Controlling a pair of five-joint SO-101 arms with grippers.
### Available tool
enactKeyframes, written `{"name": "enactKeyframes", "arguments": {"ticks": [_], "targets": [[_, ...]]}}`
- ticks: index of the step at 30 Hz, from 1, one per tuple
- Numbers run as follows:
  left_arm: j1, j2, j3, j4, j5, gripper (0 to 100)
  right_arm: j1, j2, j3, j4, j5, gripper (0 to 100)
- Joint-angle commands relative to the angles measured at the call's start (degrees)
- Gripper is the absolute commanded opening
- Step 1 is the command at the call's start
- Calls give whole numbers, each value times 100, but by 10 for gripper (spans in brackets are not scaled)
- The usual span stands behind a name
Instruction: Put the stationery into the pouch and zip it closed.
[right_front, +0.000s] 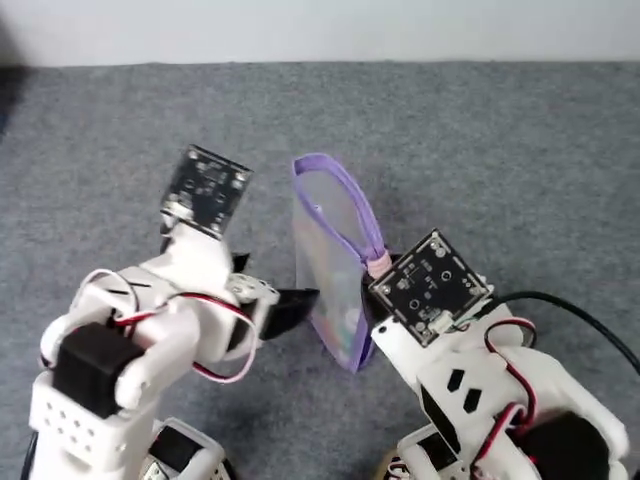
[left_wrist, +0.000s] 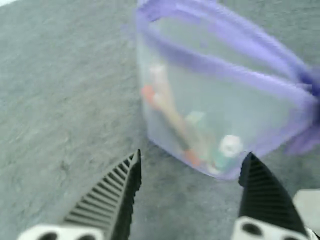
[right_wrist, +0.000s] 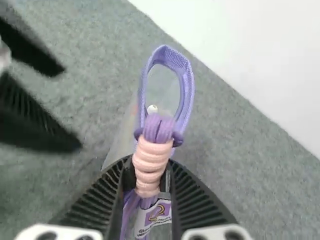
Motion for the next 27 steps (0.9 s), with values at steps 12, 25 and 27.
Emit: {"name": "enactKeyframes", "arguments": {"ticks": [12, 25, 27], "targets": [[905, -97, 1525, -1732, 1090, 309, -391, 66, 220, -673, -624, 8], [35, -149, 1886, -1723, 1152, 308, -365, 22, 211, -637, -686, 8], [-185, -149, 1736, -1486, 958, 308, -207, 57, 211, -637, -677, 8]]}}
